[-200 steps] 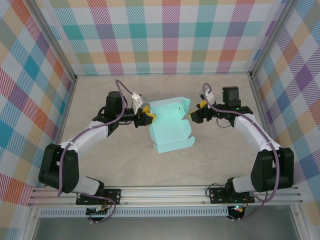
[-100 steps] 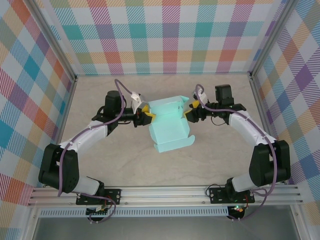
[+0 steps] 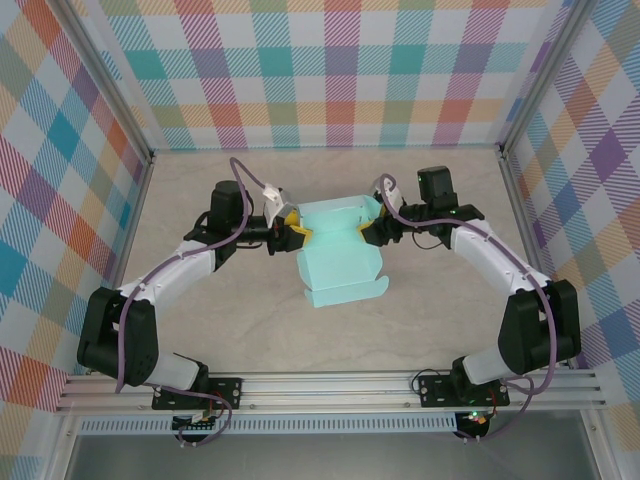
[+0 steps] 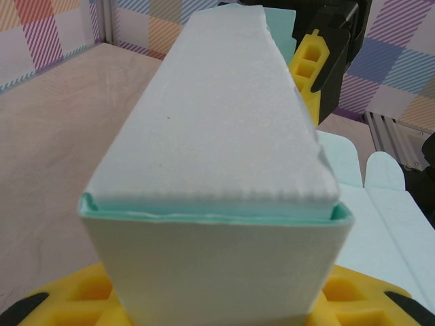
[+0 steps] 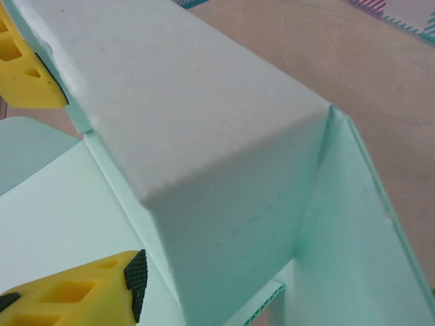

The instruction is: Fold the paper box

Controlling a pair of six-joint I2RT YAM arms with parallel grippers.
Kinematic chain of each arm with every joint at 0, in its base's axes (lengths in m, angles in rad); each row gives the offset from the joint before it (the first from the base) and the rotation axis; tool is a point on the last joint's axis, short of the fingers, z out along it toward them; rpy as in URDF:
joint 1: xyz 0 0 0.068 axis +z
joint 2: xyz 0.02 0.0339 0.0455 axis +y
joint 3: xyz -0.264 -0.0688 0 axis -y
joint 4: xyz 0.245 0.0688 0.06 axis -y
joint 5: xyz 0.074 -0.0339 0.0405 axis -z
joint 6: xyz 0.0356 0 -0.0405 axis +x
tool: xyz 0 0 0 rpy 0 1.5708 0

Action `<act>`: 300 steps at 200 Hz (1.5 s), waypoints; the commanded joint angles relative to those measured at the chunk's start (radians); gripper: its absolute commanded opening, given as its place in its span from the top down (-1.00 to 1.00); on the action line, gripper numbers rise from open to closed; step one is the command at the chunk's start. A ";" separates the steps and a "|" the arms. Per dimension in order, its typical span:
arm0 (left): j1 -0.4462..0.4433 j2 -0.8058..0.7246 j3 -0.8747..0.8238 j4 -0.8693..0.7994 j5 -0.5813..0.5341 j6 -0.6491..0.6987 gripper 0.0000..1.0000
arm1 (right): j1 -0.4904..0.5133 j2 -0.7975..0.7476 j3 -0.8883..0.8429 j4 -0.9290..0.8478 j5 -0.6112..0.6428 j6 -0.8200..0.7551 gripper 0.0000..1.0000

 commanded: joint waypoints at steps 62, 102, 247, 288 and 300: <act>-0.003 -0.001 0.031 -0.014 0.027 0.028 0.93 | -0.051 -0.123 0.003 -0.133 -0.077 -0.078 -0.61; -0.003 -0.003 0.041 -0.045 0.040 0.061 0.93 | -0.117 -0.271 -0.090 -0.117 -0.094 -0.041 -0.60; -0.022 0.003 0.085 -0.167 0.113 0.166 0.91 | -0.094 -0.115 -0.003 -0.153 -0.136 -0.121 -0.24; -0.022 0.005 0.084 -0.158 0.111 0.160 0.91 | -0.057 -0.098 -0.029 -0.099 -0.104 -0.097 -0.13; -0.022 0.008 0.084 -0.155 0.110 0.157 0.91 | -0.037 -0.091 -0.036 -0.082 -0.102 -0.093 -0.11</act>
